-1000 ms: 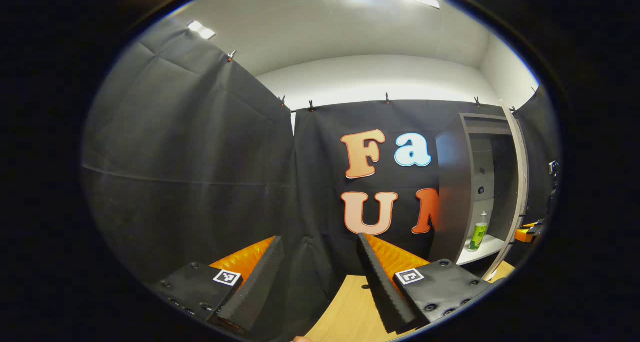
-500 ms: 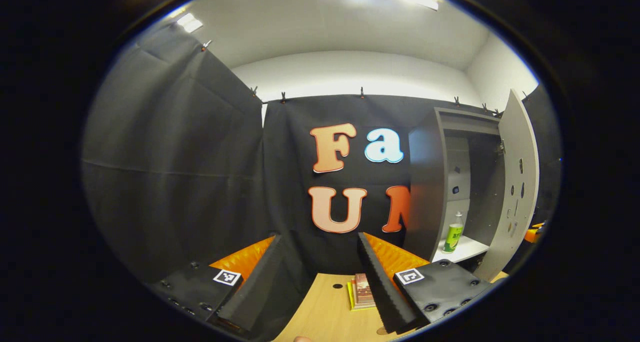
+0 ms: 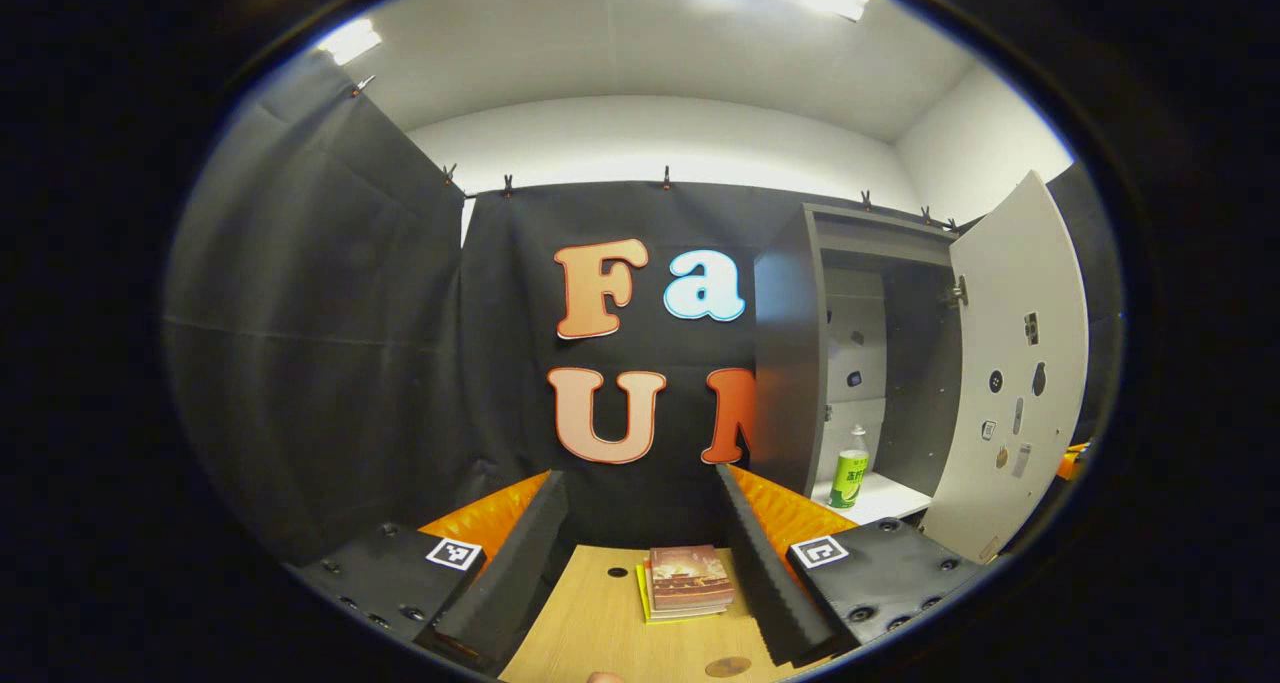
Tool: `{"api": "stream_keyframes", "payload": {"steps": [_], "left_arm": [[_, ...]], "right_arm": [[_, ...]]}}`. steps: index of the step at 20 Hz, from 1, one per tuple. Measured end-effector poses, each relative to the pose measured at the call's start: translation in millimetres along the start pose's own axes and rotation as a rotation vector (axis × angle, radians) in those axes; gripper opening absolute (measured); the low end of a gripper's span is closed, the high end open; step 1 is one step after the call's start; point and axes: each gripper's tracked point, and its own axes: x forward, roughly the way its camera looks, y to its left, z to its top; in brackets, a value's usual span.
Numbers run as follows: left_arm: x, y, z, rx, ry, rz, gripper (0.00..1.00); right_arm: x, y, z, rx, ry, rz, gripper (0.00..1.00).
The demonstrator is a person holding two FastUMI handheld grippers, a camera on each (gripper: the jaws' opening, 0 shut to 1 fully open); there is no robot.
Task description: Open the cabinet door with the right hand, grasp the bottle in the cabinet with the left hand and place it on the coaster, then close the cabinet door with the right hand.
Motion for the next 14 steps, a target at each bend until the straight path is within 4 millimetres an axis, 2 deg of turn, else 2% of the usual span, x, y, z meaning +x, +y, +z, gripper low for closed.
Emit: {"api": "stream_keyframes", "payload": {"steps": [4, 5, 6, 7, 8, 9, 10, 11, 14], "left_arm": [[6.9, -32.8, -1.5, 0.017, 0.004, -0.021, 0.93], [8.7, -42.2, -3.2, 0.02, 0.006, -0.028, 0.96], [11.2, -51.8, -4.5, 0.023, 0.007, -0.034, 0.93], [12.8, -63.0, -5.7, 0.023, 0.009, -0.041, 0.96], [17.3, -73.6, -7.6, 0.022, 0.012, -0.049, 0.94], [21.9, -85.0, -9.2, 0.019, 0.017, -0.06, 0.96], [25.4, -97.0, -11.6, 0.015, 0.023, -0.07, 0.94], [28.7, -108.8, -12.9, 0.011, 0.027, -0.078, 0.96], [37.2, -142.2, -21.8, -0.011, 0.05, -0.1, 0.94]], "right_arm": [[0.4, -0.8, -0.3, 0.008, 0.003, 0.007, 0.0], [1.1, -0.4, -0.6, 0.006, 0.002, 0.016, 0.0], [1.2, 0.7, -0.8, 0.004, 0.002, 0.029, 0.0], [2.6, 1.3, 0.3, 0.004, 0.001, 0.042, 0.0], [3.3, 2.0, 0.1, 0.006, 0.003, 0.054, 0.0], [3.1, 2.3, -0.9, 0.009, 0.004, 0.065, 0.01], [2.8, 2.7, -0.9, 0.009, 0.006, 0.076, 0.0], [2.8, 2.7, -1.2, 0.007, 0.008, 0.085, 0.0], [4.2, 1.1, -1.5, -0.007, 0.01, 0.101, 0.0]]}}
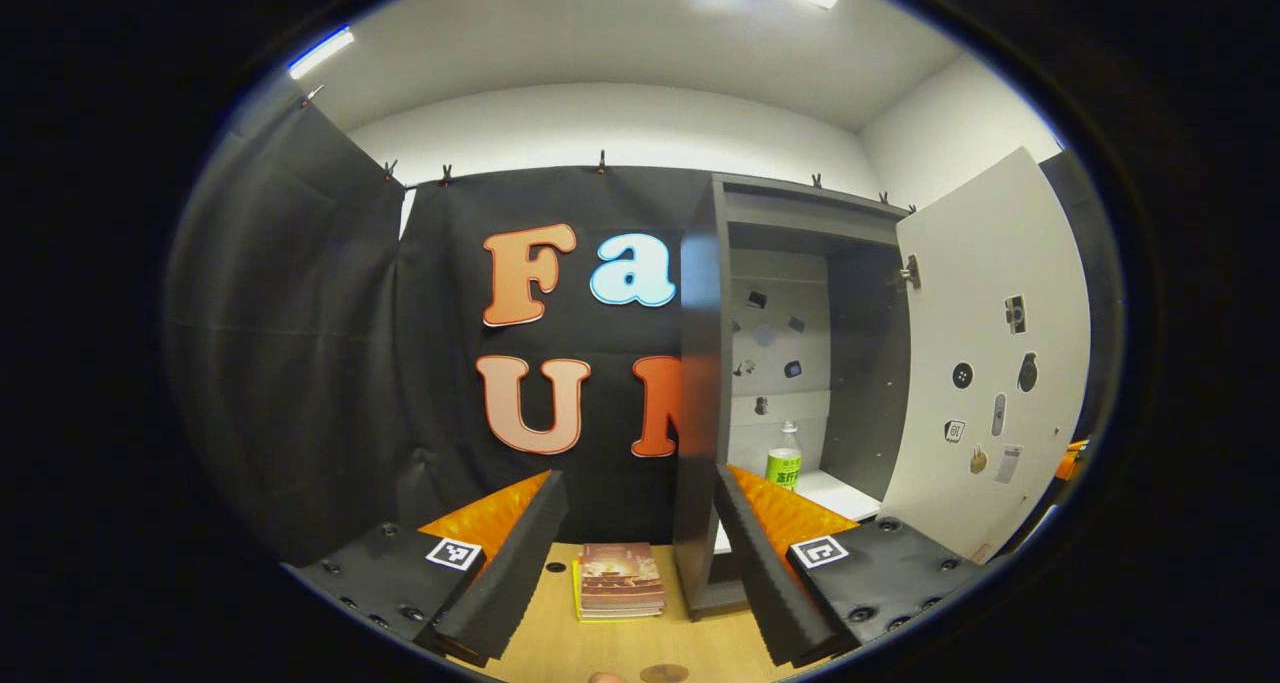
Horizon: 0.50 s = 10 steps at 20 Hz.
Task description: Open the cabinet door with the right hand, grasp the bottle in the cabinet with the left hand and place it on the coaster, then close the cabinet door with the right hand.
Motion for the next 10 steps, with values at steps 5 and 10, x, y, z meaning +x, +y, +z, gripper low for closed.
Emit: {"api": "stream_keyframes", "payload": {"steps": [5, 10], "left_arm": [[22.1, -56.3, -17.0, -0.053, 0.036, -0.037, 0.94], [52.8, -102.4, -29.7, -0.039, 0.053, -0.048, 0.96]], "right_arm": [[3.3, 4.9, 0.0, 0.022, -0.006, 0.047, 0.0], [1.6, 13.9, -0.5, 0.03, 0.002, 0.148, 0.02]]}}
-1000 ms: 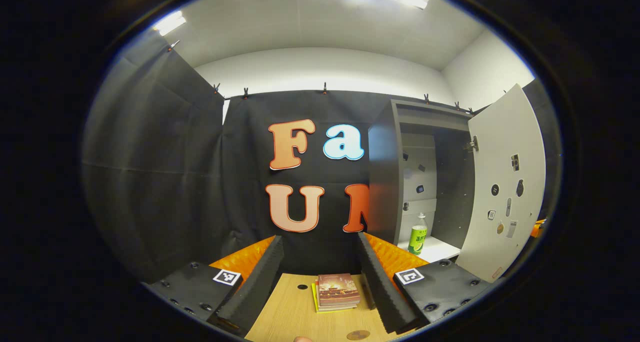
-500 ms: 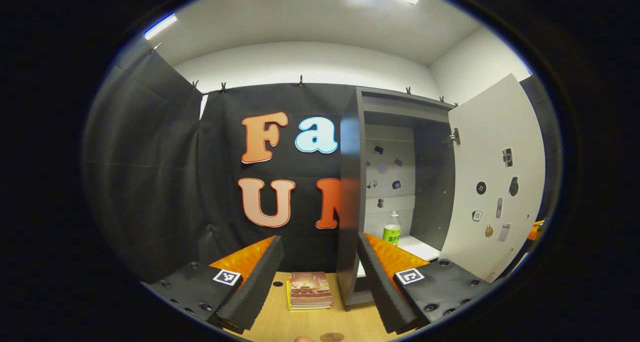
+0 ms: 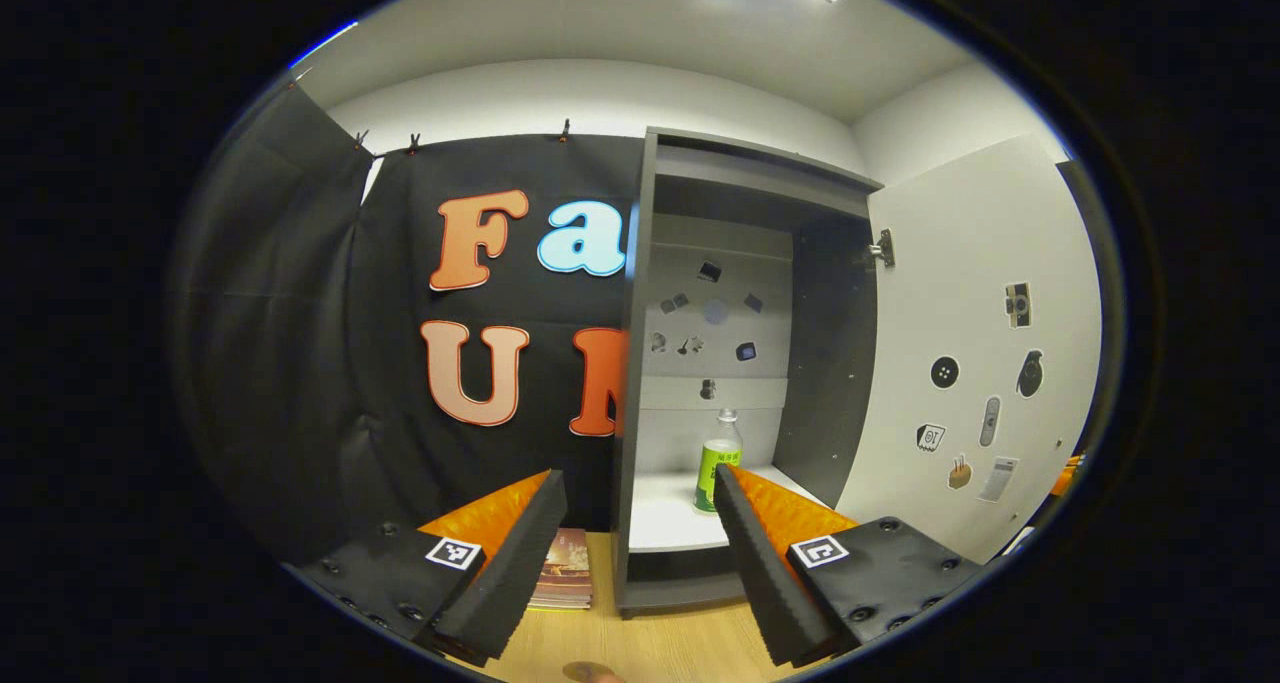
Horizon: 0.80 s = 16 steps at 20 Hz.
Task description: Open the cabinet door with the right hand, grasp the bottle in the cabinet with the left hand and place it on the coaster, then close the cabinet door with the right hand.
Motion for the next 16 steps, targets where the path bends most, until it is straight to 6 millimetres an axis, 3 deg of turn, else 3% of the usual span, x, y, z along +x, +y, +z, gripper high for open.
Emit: {"api": "stream_keyframes", "payload": {"steps": [4, 5, 7, 10, 12, 14, 16], "left_arm": [[35.7, -28.2, -10.7, 0.018, -0.009, -0.001, 0.99], [42.5, -35.4, -12.3, 0.029, -0.017, 0.0, 0.94], [58.7, -51.3, -13.5, 0.055, -0.032, 0.006, 0.94], [86.0, -66.9, -14.7, 0.094, -0.055, 0.025, 0.94], [107.2, -88.9, -20.6, 0.088, -0.048, 0.005, 0.94], [127.9, -106.7, -28.7, 0.084, -0.035, -0.02, 0.94], [152.4, -119.5, -38.3, 0.08, -0.023, -0.032, 0.94]], "right_arm": [[-1.4, 15.9, -6.0, 0.052, 0.026, 0.079, 0.09], [-5.6, 18.4, -6.3, 0.067, 0.034, 0.093, 0.11], [-9.3, 17.6, -5.6, 0.087, 0.035, 0.103, 0.18], [-9.5, -6.7, -7.7, 0.064, 0.027, 0.03, 0.24], [-12.1, -17.6, -10.7, 0.078, 0.032, -0.019, 0.27], [-16.1, -31.2, -12.7, 0.083, 0.034, -0.073, 0.35], [-18.9, -47.5, -14.1, 0.09, 0.031, -0.117, 0.5]]}}
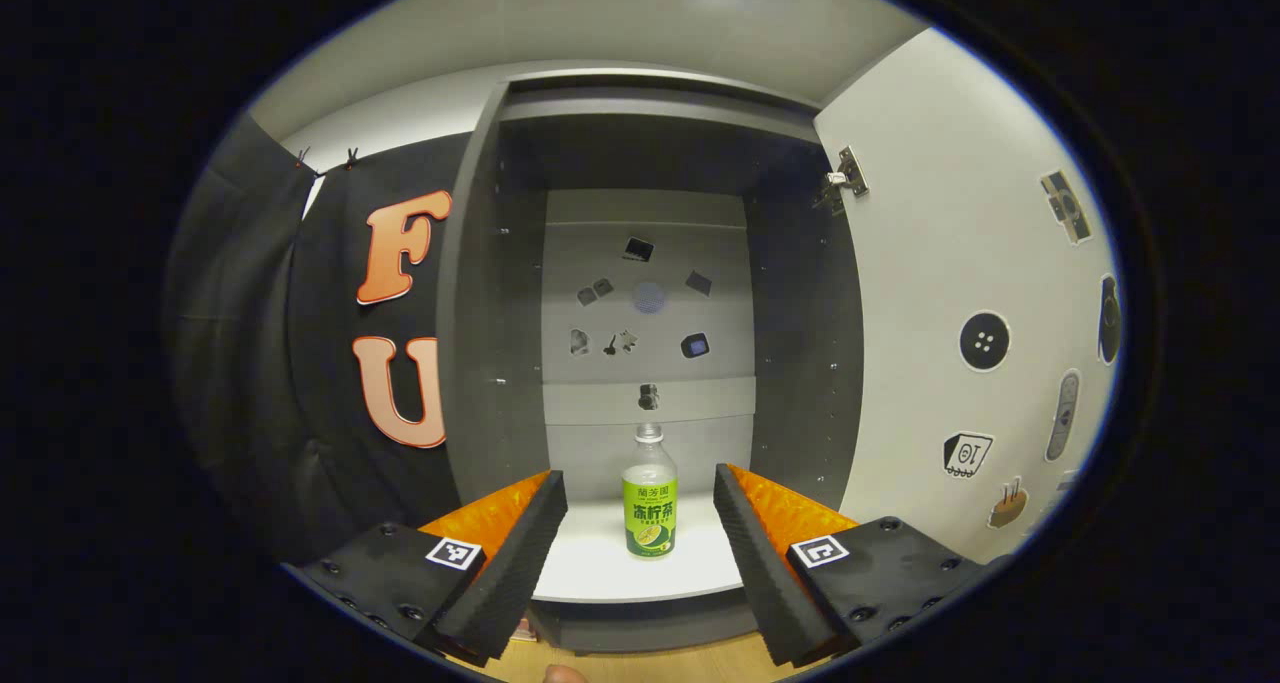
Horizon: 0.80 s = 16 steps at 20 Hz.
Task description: Open the cabinet door with the right hand, grasp the bottle in the cabinet with the left hand and place it on the coaster, then close the cabinet door with the right hand.
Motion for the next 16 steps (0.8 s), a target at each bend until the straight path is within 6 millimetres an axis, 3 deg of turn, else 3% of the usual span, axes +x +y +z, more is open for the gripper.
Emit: {"api": "stream_keyframes", "payload": {"steps": [1, 4, 5, 10, 16], "left_arm": [[13.4, -2.2, -3.9, -0.002, 0.003, 0.002, 0.99], [54.7, -3.0, -20.7, 0.02, 0.011, 0.026, 1.0], [67.2, -3.7, -27.4, 0.026, 0.019, 0.031, 0.97], [123.3, 1.6, -66.5, 0.018, 0.07, 0.032, 0.97], [168.9, 11.3, -98.7, 0.037, 0.102, 0.04, 0.94]], "right_arm": [[0.8, -6.4, -0.3, 0.005, 0.001, -0.021, 0.57], [3.2, -23.8, 1.2, -0.004, -0.013, -0.089, 0.73], [1.6, -28.8, 1.3, -0.006, -0.017, -0.106, 0.87], [5.8, -39.5, 0.6, -0.011, -0.016, -0.173, 0.93], [11.8, -48.4, -6.2, -0.011, 0.016, -0.219, 0.93]]}}
